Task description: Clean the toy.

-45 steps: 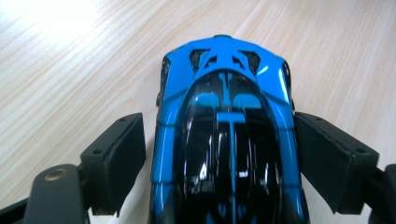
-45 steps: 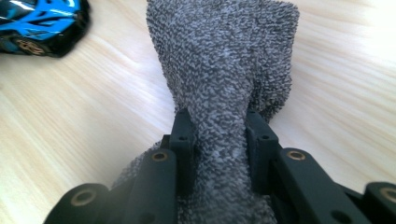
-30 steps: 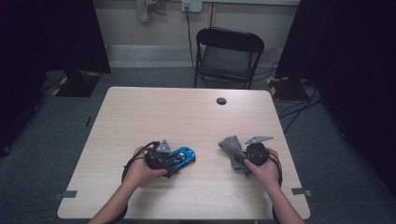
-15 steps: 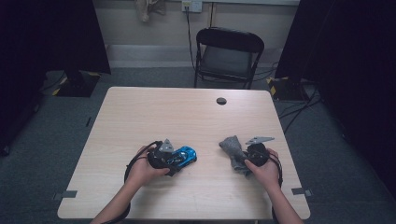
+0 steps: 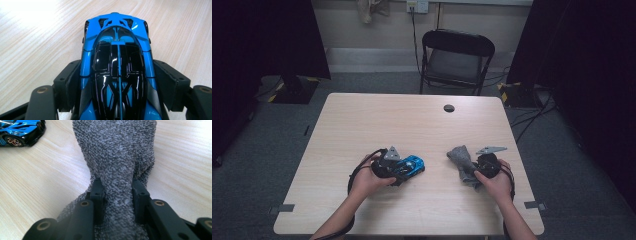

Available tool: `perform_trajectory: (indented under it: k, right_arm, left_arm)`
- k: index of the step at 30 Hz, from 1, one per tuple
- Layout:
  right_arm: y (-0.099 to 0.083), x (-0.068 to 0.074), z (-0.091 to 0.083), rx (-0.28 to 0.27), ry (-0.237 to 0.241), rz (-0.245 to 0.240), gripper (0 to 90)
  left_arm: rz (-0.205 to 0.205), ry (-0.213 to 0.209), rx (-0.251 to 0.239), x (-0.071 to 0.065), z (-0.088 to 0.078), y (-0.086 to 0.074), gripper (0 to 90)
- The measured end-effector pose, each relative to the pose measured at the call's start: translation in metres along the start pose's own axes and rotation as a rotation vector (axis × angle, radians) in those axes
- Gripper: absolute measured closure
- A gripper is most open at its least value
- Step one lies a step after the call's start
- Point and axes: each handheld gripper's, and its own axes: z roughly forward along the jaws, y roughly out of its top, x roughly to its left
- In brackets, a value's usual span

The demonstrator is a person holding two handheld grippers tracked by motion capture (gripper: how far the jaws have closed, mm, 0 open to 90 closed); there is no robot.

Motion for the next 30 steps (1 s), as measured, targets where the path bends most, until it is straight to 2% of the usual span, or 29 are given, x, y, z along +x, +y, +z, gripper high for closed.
perform_trajectory:
  k: [7,12,15,18,30]
  right_arm:
    - [0.000,0.000,0.000,-0.001,0.002,0.002,68.8]
    - [0.000,-0.001,0.000,-0.003,0.005,0.007,68.8]
    - [0.000,-0.001,0.000,-0.003,0.004,0.008,68.8]
    - [0.000,0.000,0.000,-0.002,0.001,0.004,68.9]
    - [-0.002,-0.004,-0.003,-0.003,-0.008,0.018,69.0]
  left_arm:
    - [0.008,0.004,0.016,0.001,-0.002,0.005,27.8]
    - [-0.001,0.010,-0.021,0.003,-0.003,0.009,27.8]
    - [-0.003,0.009,-0.023,0.003,-0.003,0.010,27.8]
    - [0.000,0.017,-0.030,0.004,0.002,0.015,27.8]
    - [0.001,-0.001,-0.056,0.002,0.024,0.040,27.8]
